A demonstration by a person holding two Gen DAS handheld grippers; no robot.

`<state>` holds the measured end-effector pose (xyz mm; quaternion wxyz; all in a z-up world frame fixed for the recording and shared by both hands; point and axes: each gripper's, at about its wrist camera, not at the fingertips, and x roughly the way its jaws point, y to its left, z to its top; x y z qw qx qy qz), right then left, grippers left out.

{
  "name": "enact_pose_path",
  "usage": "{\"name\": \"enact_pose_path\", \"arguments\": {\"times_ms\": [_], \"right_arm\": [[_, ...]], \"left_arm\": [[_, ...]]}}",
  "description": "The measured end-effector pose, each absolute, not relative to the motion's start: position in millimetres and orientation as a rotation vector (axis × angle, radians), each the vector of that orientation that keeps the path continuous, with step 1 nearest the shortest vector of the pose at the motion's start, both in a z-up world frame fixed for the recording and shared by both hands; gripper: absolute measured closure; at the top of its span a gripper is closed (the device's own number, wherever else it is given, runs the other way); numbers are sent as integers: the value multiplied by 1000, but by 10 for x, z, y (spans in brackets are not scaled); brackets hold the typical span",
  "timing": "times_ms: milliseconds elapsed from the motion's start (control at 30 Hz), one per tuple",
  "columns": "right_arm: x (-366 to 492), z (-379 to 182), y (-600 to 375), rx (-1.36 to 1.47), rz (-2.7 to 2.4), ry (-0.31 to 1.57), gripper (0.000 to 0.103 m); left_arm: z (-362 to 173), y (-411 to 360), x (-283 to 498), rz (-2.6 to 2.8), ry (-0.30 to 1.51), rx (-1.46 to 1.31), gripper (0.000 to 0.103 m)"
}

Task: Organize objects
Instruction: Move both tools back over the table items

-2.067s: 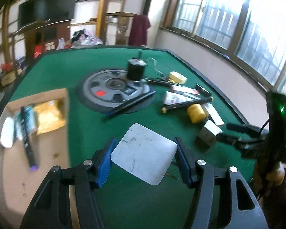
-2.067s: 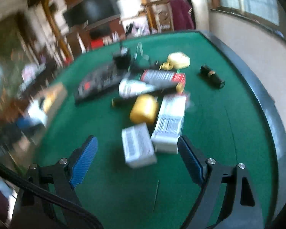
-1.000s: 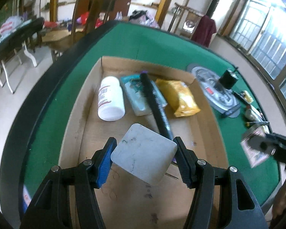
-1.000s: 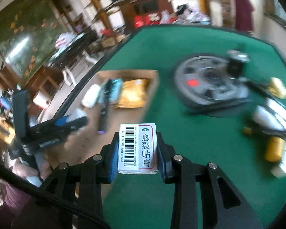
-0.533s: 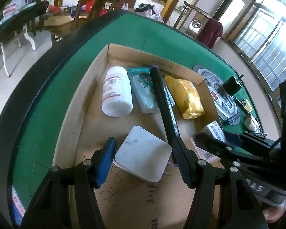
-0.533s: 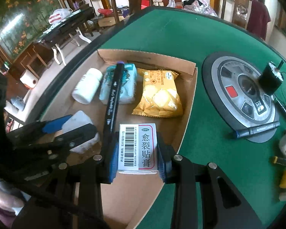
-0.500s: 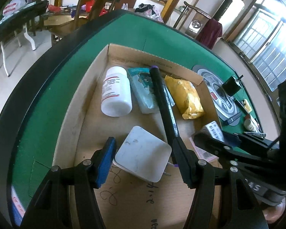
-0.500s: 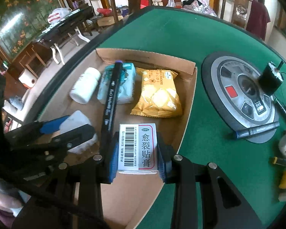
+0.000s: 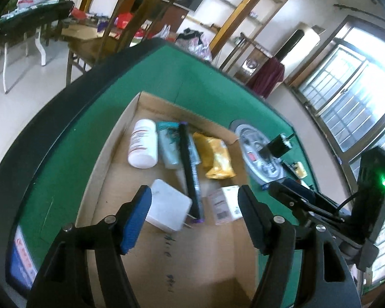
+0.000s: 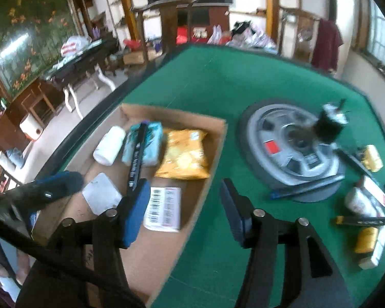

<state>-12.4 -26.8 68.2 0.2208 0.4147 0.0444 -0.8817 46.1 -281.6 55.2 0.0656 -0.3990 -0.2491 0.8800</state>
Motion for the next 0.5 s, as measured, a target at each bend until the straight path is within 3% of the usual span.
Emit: {"name": "enact_pose_path", "arguments": {"times_ms": [433,500], "right_arm": [[39,938,1631,1161,-2754,-51,46],[45,945,2024,1169,-2811,-139,40]], "left_arm": [[1069,-1667,519,2541,-496,-1186,39],[1114,-1469,486,2513,-462,-1187,39]]}}
